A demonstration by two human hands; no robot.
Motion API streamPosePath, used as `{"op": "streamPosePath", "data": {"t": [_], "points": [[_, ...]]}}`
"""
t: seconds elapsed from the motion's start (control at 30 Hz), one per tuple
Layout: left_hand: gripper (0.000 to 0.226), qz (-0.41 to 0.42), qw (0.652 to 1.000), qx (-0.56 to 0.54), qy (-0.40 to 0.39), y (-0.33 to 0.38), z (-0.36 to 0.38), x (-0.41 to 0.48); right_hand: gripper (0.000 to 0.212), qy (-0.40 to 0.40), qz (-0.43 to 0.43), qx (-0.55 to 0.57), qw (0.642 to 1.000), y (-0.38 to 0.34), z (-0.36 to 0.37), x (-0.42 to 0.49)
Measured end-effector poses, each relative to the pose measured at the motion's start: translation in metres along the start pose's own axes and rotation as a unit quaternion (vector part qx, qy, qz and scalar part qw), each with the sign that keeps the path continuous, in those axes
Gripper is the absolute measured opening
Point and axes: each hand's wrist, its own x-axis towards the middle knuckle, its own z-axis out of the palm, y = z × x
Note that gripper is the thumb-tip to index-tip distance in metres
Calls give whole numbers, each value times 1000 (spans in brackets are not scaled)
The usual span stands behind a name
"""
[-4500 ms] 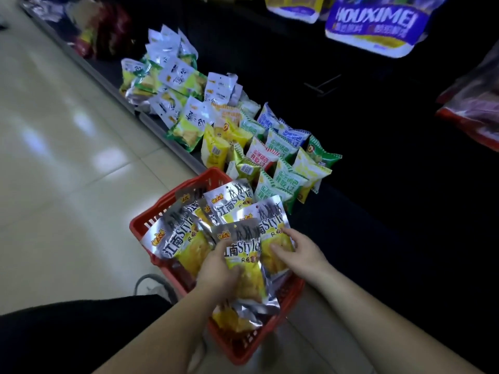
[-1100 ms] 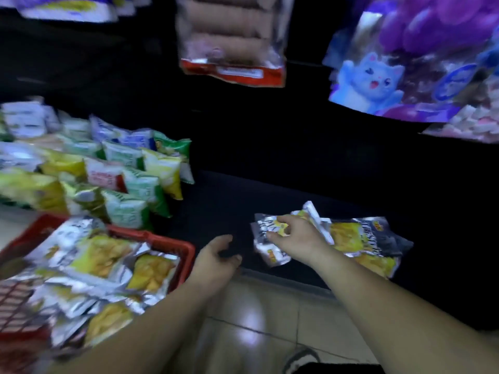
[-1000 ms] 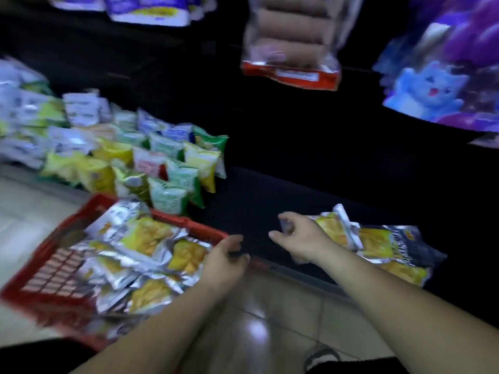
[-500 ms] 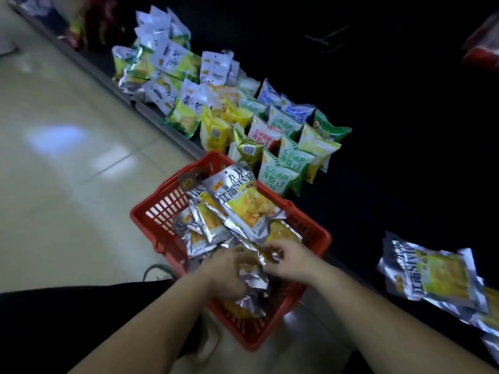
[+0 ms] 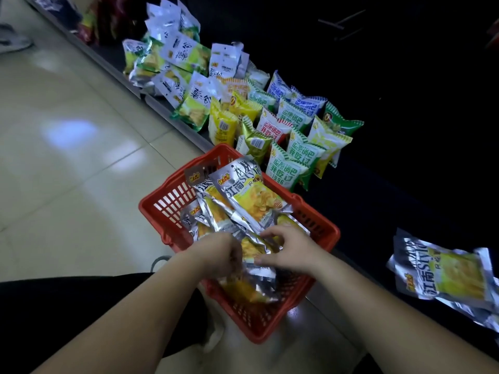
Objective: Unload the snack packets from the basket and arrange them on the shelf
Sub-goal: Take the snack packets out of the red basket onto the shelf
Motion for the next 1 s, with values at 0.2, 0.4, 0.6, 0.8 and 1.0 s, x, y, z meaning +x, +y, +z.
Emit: {"op": "streamPosePath", "data": {"t": [0.2,0.4,0.6,0.8,1.0], "points": [[21,-16,933,-282,222,15,-26,10,40,75,-21,-47,996,-17,6,7],[36,-149,829,-439,313,-2,-13,24,50,255,16,137,957,-15,-20,26],[56,-109,773,-582,229,3,18,48,56,291,-17,100,951,-22,-15,59],[50,-113,728,-630,246,4,20,71,16,244,4,4,970,5,-7,90],[78,-128,708,-628,296,6,17,85,19,187,-16,-14,982,10,4,97]]}}
